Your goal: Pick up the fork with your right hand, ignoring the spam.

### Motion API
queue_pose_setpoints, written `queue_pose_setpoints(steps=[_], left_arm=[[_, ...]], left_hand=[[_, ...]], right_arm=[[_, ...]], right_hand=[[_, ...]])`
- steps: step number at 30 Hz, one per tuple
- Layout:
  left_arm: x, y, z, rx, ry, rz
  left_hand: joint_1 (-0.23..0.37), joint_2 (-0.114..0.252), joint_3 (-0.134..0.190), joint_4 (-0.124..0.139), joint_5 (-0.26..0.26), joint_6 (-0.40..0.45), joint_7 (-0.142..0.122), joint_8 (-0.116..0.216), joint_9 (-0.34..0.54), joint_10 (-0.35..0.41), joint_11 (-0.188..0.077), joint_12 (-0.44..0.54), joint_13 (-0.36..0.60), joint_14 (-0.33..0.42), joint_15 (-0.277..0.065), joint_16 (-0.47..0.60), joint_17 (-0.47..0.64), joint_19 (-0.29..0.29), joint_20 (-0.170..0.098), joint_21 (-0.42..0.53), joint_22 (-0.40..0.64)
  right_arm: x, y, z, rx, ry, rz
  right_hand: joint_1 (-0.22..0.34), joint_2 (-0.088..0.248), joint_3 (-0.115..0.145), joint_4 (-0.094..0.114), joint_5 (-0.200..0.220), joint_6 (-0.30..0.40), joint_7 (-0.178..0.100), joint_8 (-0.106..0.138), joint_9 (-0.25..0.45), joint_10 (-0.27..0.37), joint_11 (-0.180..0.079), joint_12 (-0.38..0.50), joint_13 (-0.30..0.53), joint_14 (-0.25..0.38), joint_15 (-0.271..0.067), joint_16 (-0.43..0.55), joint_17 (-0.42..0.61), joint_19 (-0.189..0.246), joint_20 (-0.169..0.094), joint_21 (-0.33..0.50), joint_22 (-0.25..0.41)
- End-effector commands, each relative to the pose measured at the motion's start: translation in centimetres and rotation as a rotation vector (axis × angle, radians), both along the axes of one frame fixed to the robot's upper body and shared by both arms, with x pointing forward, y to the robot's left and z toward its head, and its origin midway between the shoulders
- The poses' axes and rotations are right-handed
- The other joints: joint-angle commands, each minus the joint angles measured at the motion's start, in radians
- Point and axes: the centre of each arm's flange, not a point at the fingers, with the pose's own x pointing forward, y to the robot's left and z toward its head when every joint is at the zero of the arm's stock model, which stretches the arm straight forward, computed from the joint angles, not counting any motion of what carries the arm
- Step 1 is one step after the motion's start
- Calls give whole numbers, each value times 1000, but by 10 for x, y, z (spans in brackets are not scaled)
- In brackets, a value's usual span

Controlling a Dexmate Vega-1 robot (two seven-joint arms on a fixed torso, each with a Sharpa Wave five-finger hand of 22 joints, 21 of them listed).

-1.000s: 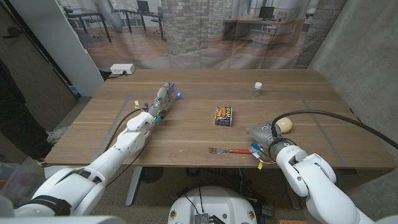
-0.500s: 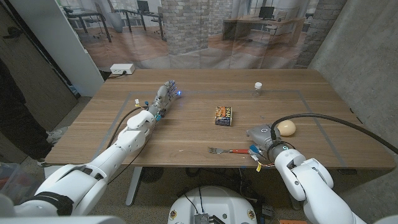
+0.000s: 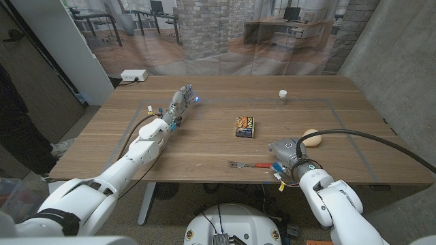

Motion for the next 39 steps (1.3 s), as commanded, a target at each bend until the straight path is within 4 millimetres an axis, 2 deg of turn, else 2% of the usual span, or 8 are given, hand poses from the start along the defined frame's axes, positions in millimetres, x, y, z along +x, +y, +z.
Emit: queue_pose_setpoints(steps=[1, 22, 39], left_arm=[[-2, 1, 7, -3, -15, -9], [-3, 2, 10, -18, -16, -24], [-1, 2, 12, -33, -15, -32]], left_hand=[[1, 101, -3, 0, 6, -81, -4, 0, 3, -69, 2, -1, 2, -60, -1, 3, 3, -112, 5, -4, 3], [2, 100, -5, 0, 7, -81, -3, 0, 3, -68, 2, -1, 2, -61, -1, 2, 3, -111, 5, -8, 3], [2, 100, -7, 0, 7, -81, -3, 0, 3, -69, 2, -1, 2, -61, -1, 2, 3, -110, 5, -10, 3]], right_arm=[[0, 3, -9, 5, -25, 8], [8, 2, -18, 20, -1, 2], [13, 4, -23, 12, 4, 5]], right_hand=[[24, 0, -10, -3, 3, 18, -2, 11, 8, 9, -10, 19, 13, 10, -139, 16, 22, 9, -9, 9, 6], [65, 16, -61, 4, 3, 37, -7, 28, 17, 4, -15, 79, 65, 10, -144, 69, 125, 16, -8, 20, 11], [74, 32, -73, 11, 12, 65, -6, 39, 15, 20, -13, 108, 83, 33, -146, 71, 141, 27, -3, 27, 11]])
